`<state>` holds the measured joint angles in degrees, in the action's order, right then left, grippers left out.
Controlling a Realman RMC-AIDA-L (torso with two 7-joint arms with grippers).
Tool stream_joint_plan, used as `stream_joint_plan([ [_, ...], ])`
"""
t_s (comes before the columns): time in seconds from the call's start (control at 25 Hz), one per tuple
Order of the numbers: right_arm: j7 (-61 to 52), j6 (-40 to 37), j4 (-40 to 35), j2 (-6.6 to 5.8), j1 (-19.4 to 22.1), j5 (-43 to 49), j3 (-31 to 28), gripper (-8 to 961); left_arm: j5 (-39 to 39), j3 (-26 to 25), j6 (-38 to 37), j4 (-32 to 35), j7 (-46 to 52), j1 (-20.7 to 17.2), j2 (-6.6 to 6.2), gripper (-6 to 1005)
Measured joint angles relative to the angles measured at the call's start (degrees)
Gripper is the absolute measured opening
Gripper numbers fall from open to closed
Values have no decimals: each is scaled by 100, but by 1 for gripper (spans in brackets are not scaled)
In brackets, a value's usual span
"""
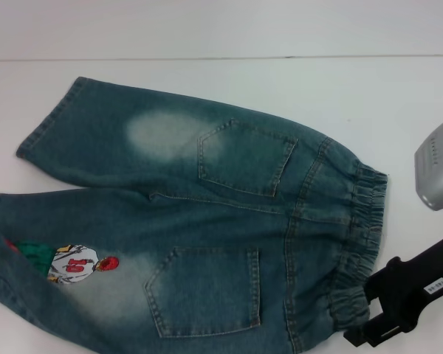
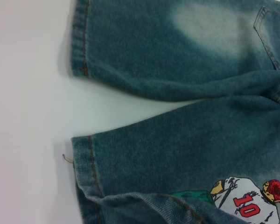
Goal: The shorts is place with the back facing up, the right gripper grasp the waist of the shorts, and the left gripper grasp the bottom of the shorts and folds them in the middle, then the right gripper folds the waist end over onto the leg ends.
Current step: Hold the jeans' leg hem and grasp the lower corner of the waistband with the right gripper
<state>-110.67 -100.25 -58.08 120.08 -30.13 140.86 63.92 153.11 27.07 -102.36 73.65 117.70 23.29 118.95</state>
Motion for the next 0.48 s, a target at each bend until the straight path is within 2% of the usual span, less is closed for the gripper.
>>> stream_joint_plan([
  [0.08, 97, 76, 53, 0, 14, -28, 72, 713, 0, 0, 3, 0, -2, 0, 2, 40],
  [0.48, 242, 148, 72, -9, 78, -74, 163, 493, 0, 0, 3, 0, 6, 5, 29, 40],
])
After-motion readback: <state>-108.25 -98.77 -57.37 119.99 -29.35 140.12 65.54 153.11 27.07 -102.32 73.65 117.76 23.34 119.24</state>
